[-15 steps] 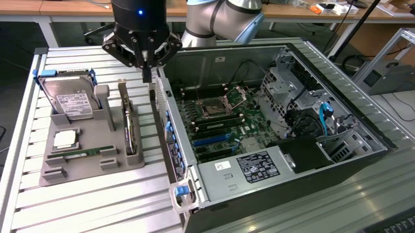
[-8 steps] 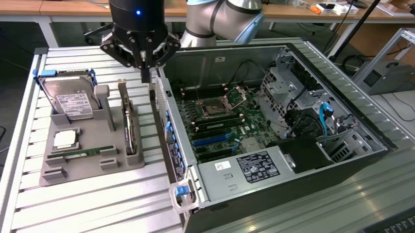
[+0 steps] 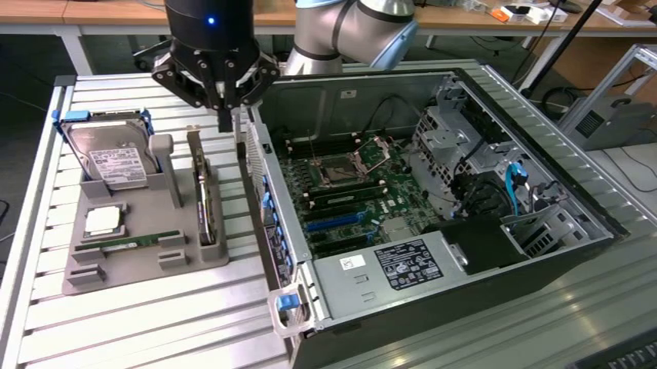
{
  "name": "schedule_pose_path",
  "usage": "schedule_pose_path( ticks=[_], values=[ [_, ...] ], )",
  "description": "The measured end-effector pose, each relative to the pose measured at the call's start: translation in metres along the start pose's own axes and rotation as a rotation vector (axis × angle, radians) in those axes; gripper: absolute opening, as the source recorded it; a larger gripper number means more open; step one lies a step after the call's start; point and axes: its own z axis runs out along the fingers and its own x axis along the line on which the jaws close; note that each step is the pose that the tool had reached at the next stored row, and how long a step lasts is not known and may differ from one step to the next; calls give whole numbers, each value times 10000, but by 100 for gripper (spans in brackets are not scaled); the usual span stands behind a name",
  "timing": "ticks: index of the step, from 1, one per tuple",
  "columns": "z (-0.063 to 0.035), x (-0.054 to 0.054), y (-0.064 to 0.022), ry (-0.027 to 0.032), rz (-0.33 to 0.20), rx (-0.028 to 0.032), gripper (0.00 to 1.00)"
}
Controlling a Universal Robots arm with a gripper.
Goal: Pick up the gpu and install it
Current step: 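Reach for the gpu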
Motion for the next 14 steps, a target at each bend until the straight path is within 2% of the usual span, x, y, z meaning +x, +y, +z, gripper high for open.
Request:
schedule_pose_path(
  ticks=[14],
  values=[
    [7, 98, -8, -1, 0, 0, 11]
  ],
)
